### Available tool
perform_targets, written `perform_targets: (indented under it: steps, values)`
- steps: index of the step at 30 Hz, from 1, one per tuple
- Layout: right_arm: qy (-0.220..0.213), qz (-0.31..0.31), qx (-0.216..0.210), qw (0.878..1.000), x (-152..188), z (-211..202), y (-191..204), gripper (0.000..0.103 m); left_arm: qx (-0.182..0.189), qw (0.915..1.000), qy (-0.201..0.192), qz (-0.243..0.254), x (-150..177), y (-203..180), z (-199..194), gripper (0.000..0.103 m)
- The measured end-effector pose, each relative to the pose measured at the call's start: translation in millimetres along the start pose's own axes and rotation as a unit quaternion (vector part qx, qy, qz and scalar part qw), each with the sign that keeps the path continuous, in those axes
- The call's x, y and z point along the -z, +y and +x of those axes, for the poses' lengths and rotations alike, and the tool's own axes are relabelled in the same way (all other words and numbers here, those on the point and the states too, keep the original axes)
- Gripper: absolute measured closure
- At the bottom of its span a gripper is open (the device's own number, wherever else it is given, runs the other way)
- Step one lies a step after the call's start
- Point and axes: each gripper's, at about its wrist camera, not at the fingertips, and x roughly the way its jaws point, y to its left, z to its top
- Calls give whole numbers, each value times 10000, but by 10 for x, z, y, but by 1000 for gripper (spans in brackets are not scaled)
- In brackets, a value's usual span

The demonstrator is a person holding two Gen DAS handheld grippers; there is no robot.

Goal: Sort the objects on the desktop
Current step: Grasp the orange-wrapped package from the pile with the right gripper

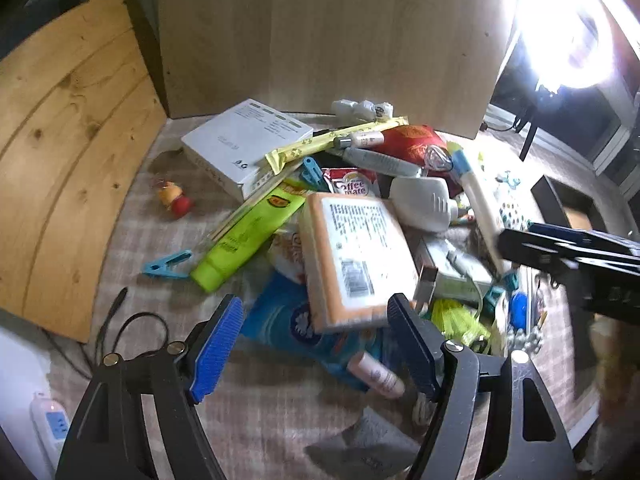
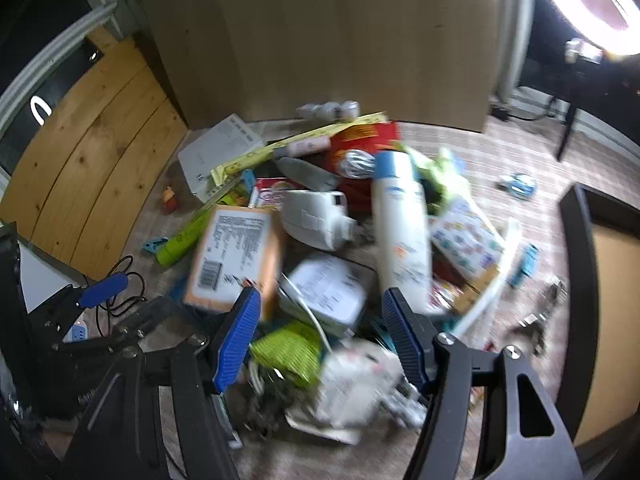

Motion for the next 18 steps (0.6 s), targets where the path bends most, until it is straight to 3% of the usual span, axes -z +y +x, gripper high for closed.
perform_targets:
  steps: [2,4,7,18]
  values:
    - [142,-5,-72,9999,-86,126,48,44,39,10000,36,-39,-49,19,68,32]
    - [321,104,-219,9992,-163,263,71,58,66,9999,77,-18,-80,26,131,34]
    - [520,173,-193,9983,-237,452,104,67,123,9998,134,-10,-104,17,212,37]
    - [1170,398,-509,9910,-251,855,161,71,465,9985,280,-20,-161,36,476,39]
